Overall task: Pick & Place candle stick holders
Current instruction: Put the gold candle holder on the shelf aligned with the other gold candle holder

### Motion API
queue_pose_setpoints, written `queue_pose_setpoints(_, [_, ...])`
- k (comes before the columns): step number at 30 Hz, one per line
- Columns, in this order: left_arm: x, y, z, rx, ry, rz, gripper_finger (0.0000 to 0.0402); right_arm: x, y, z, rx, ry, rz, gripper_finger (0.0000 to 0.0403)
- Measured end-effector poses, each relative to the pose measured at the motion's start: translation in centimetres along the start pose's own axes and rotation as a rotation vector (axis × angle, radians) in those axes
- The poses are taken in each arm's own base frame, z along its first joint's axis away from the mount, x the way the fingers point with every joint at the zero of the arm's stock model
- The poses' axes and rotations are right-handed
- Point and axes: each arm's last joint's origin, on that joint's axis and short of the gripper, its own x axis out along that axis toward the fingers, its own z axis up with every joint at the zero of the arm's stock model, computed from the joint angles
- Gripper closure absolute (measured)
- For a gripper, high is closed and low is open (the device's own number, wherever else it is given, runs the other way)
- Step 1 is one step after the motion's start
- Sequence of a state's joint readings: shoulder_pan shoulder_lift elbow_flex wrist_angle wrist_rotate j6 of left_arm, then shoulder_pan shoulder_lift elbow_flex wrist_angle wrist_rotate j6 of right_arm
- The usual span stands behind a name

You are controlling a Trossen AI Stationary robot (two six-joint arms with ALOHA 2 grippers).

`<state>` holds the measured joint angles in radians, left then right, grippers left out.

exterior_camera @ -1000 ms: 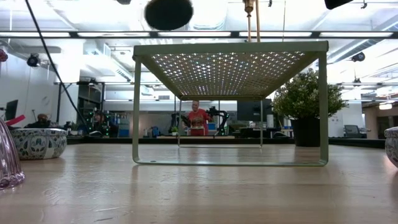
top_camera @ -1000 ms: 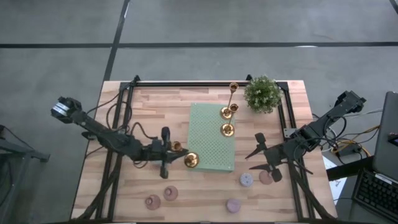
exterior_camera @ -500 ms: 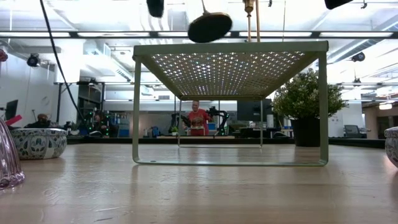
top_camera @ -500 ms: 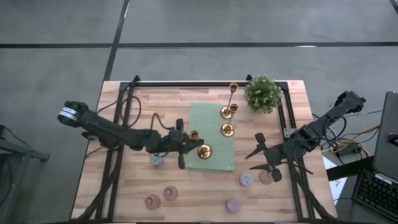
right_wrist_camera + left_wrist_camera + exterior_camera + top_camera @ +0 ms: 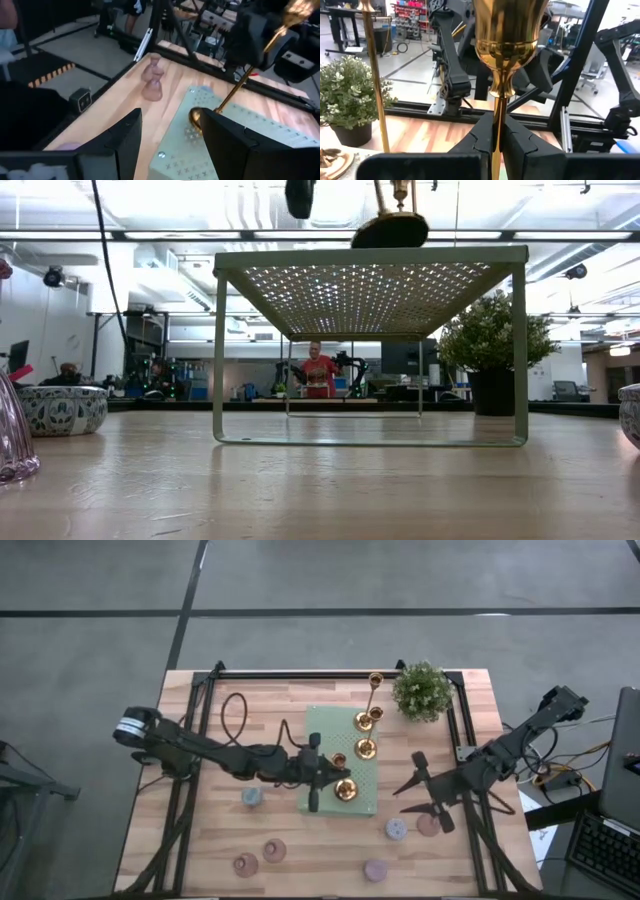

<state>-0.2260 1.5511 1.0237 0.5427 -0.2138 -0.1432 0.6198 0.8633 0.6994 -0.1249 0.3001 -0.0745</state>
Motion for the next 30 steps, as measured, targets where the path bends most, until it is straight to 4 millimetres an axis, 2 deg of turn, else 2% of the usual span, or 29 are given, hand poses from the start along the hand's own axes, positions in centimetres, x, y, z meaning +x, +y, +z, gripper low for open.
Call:
queue_pose_setpoints(9, [0.8,-0.1,0.5,0.029,-0.005,0.003,0.0377,-4.0,-1.8,0.7,0.068,-0.115,-0.096,0.0209])
queue_pose_setpoints(18, [0.9,0.2,0.9,0.033,-0.015,0.000,0.0376,-6.2,-2.0,-3.8,0.129,-0.127,-0.064,0.0209])
queue_pose_setpoints(24, [1.0,0.3,1.0,0.024,-0.016,-0.004,0.0376,-7.7,-2.3,-6.0,0.164,-0.203,-0.065,0.0209])
queue_pose_setpoints(30, [2.2,0.5,1.1,0.020,-0.012,-0.015,0.0378,-8.8,-2.4,-7.9,0.183,-0.255,-0.067,0.0209])
